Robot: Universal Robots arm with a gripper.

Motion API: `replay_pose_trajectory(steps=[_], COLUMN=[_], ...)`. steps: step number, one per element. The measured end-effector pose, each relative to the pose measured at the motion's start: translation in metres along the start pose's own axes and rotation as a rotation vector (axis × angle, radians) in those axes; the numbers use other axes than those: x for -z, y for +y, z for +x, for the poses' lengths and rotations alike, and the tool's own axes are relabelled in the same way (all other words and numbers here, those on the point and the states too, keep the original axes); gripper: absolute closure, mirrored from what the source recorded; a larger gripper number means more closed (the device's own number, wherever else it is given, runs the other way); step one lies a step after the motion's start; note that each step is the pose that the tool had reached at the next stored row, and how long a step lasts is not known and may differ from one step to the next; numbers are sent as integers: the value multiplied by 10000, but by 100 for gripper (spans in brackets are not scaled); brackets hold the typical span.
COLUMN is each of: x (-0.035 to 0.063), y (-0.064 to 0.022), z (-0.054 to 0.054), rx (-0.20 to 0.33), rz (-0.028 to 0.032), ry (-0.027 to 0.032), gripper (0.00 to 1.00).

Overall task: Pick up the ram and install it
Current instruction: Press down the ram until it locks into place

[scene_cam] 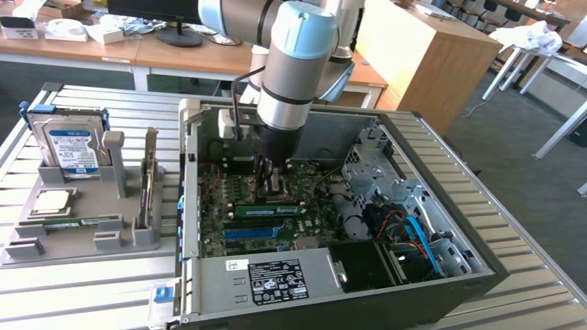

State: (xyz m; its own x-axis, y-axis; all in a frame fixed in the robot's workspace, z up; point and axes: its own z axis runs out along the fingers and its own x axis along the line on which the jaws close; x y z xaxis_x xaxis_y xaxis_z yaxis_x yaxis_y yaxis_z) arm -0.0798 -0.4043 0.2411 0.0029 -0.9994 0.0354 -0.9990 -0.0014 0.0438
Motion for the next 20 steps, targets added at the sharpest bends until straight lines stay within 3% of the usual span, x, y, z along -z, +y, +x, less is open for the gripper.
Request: replay_pose_trajectory(steps=[20], x=[-79], y=[-3], z=[-2], rx=[-1], rz=[0], ry=[3], gripper=[90])
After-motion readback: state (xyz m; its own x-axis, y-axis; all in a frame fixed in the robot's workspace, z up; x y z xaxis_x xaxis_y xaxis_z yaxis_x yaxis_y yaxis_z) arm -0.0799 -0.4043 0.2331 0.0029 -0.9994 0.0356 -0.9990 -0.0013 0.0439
